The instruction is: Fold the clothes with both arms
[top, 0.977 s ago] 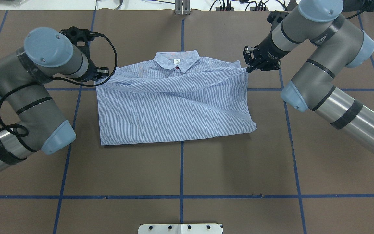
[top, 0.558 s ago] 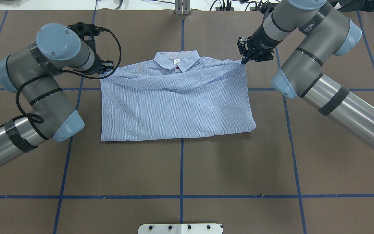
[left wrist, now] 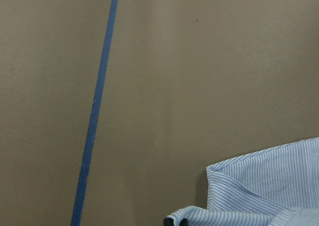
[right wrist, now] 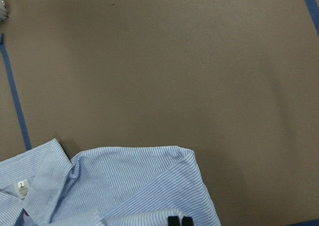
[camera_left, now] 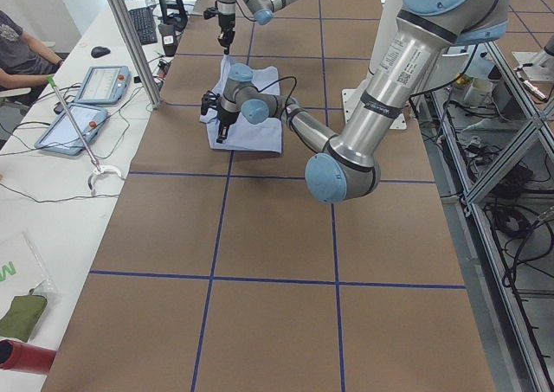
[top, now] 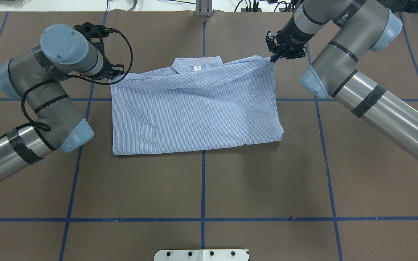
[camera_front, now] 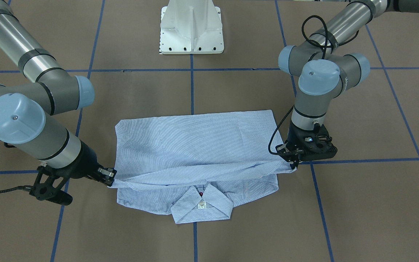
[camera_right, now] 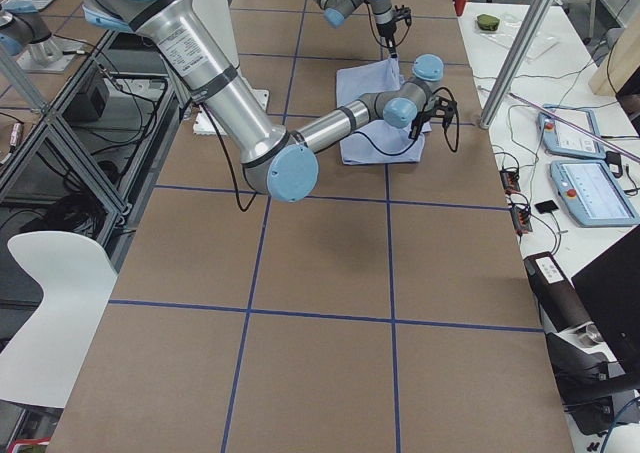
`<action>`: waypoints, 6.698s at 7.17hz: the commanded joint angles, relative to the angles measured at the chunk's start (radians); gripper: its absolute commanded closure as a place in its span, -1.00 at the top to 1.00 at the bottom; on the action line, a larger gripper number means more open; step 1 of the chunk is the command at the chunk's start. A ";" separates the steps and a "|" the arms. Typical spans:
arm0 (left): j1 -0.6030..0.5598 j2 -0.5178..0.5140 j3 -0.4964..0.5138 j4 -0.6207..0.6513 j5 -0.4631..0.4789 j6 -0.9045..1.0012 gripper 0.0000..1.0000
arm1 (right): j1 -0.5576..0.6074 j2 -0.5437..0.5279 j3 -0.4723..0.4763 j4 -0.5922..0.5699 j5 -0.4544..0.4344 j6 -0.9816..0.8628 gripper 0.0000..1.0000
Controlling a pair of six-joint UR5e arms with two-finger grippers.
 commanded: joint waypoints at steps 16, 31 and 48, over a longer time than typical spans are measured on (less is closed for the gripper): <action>-0.079 0.055 -0.171 0.038 -0.084 -0.004 1.00 | -0.234 -0.304 0.256 0.002 -0.040 -0.086 0.60; -0.082 0.055 -0.171 0.038 -0.081 -0.006 1.00 | -0.218 -0.291 0.255 0.000 -0.042 -0.082 -1.00; -0.029 0.157 -0.366 0.050 -0.096 -0.093 1.00 | -0.555 -0.875 0.911 0.000 0.142 0.327 1.00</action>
